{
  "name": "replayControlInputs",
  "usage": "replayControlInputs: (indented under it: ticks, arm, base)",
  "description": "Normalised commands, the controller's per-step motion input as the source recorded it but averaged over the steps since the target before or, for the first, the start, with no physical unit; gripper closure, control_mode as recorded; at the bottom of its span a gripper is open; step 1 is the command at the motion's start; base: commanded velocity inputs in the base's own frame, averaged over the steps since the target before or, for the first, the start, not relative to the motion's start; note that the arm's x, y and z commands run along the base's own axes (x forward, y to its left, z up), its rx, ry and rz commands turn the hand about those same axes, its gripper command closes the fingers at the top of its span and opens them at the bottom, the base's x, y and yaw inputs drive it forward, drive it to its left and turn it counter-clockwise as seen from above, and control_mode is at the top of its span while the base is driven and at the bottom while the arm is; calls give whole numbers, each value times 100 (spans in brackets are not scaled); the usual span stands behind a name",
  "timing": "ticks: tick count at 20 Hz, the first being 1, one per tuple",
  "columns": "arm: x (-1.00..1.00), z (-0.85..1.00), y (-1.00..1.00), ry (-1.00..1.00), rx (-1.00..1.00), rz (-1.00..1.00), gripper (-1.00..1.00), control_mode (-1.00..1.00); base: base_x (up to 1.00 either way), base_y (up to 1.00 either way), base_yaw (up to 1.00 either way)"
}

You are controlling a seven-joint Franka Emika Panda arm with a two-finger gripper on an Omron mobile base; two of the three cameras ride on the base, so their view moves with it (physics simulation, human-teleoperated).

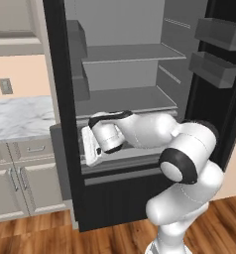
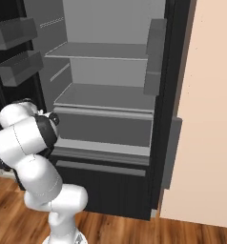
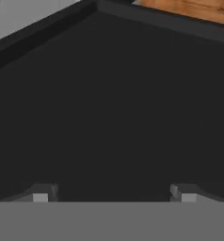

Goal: Place one of the steaks on the plate and the other in the bowl. Then place the bowl in the fridge.

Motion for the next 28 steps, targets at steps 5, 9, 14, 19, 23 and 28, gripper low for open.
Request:
replayControlInputs:
  ticks: [5, 9, 14, 19, 23, 28]
  arm:
    - [-3, -4, -100, -3, -28, 2, -100, -100]
    - [0, 2, -89, -11, -37, 26, -100, -100]
    - [-4, 4, -80, 1, -50, 55, -100, -100]
    - [-19, 5, -21, 12, -54, 44, -100, -100]
    - [5, -6, -40, 9, -30, 78, -100, -100]
    - [-31, -6, -84, -14, -6, 66, -100, -100]
  base:
    - [0, 0, 0]
    - [0, 0, 0]
    - [0, 0, 0]
    - [0, 0, 0]
    - [0, 0, 0]
    - [0, 0, 0]
